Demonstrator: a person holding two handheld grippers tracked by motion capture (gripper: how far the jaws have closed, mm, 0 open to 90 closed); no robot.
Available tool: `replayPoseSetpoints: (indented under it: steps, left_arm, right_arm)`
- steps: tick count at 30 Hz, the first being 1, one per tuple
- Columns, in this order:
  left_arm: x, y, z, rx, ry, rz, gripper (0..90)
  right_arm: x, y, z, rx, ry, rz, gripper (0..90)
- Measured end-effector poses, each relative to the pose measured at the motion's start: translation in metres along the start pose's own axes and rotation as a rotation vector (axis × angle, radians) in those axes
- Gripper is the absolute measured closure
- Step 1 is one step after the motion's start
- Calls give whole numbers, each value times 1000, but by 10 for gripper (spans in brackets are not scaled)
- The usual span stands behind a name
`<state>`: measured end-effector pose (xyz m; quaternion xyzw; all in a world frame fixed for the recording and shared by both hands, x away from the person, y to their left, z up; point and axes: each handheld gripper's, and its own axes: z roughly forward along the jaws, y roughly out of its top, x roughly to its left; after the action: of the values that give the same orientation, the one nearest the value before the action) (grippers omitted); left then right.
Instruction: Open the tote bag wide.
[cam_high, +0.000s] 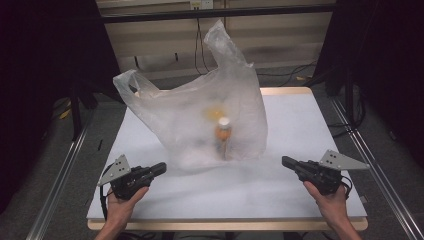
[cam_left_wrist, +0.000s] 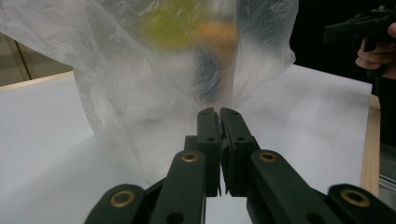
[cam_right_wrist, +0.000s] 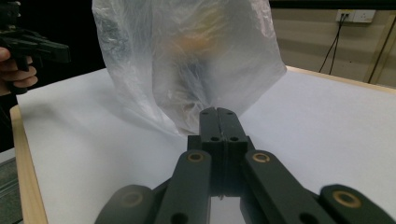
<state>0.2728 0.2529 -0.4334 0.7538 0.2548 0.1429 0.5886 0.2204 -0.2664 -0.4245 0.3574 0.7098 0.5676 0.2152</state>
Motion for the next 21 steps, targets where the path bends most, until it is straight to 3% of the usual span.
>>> replayPoseSetpoints:
  steps: [1, 3, 4, 11, 13, 17, 21]
  left_arm:
    - [2, 1, 1, -2, -31, 1, 895]
    - [2, 3, 4, 4, -6, 1, 900]
    - [3, 4, 5, 10, -26, -4, 900]
    - [7, 16, 13, -4, -28, -31, 900]
    - [8, 20, 15, 4, -34, -10, 900]
    - [8, 29, 17, -18, -47, -20, 900]
    - [10, 42, 18, -30, -49, 6, 900]
  right_arm:
    - [-1, 3, 2, -3, 6, 2, 900]
    - [-1, 11, 7, -7, 24, 3, 900]
    - [-1, 15, 10, -13, 30, 0, 900]
    - [1, 40, 23, -30, 72, -4, 900]
    - [2, 43, 24, -37, 73, -7, 900]
    - [5, 58, 26, -67, 100, 1, 900]
    - [10, 77, 30, -88, 133, -15, 900]
